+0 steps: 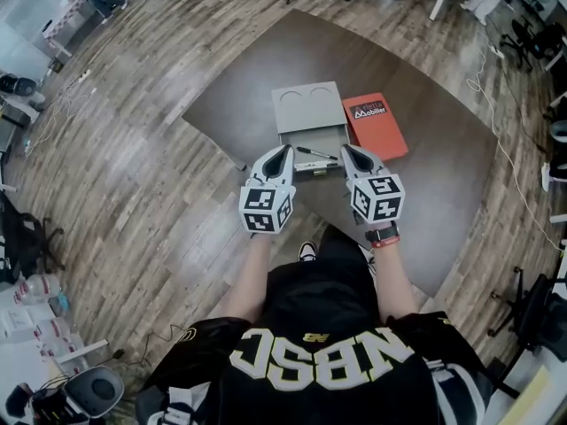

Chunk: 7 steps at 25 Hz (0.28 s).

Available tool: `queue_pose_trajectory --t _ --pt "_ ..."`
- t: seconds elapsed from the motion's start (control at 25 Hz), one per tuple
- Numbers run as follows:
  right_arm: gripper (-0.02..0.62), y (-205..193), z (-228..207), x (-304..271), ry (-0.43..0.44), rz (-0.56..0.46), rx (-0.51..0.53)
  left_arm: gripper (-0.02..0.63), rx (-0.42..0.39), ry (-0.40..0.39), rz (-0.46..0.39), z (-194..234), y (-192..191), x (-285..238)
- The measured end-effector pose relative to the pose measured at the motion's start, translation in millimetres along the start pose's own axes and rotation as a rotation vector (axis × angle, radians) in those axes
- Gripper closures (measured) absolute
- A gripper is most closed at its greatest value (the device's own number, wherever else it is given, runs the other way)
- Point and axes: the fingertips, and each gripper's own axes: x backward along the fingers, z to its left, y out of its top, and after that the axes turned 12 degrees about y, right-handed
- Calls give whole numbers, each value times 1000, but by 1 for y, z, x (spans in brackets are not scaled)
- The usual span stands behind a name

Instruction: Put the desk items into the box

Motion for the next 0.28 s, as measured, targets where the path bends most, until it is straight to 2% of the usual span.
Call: queue_pose_trajectory --t 0.28 --pt "586 -5 -5 -31 17 48 8 591 28 19 50 29 -16 -16"
